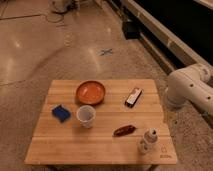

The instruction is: Pick up the ceramic cup

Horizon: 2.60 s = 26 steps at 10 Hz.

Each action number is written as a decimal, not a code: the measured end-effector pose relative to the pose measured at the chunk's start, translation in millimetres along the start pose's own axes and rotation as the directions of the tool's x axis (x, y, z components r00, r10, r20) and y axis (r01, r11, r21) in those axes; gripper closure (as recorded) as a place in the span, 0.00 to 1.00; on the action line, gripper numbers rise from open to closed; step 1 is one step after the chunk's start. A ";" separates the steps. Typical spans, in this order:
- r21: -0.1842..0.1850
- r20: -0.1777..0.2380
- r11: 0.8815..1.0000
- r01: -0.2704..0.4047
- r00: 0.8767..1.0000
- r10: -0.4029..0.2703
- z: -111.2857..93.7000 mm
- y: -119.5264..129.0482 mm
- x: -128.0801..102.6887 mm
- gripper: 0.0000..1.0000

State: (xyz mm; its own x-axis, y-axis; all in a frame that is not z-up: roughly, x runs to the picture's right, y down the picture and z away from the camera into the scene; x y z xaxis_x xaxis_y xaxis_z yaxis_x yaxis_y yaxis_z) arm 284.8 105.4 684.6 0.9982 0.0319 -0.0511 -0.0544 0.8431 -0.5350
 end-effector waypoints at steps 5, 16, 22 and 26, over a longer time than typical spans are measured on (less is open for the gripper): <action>0.000 0.000 1.000 0.000 1.000 0.000 0.0 0.0 0.0 0.35; 0.000 0.000 1.000 0.000 1.000 0.000 0.0 0.0 0.0 0.35; 0.000 0.000 1.000 0.000 1.000 0.000 0.0 0.0 0.0 0.35; 0.017 0.000 0.999 0.048 0.999 -0.048 -4.3 -14.9 -14.0 0.35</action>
State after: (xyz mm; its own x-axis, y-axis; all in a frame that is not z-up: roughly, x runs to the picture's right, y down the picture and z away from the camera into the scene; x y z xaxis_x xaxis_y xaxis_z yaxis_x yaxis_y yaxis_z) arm 271.6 90.1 689.7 0.9997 -0.0086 -0.0248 -0.0057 0.8528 -0.5222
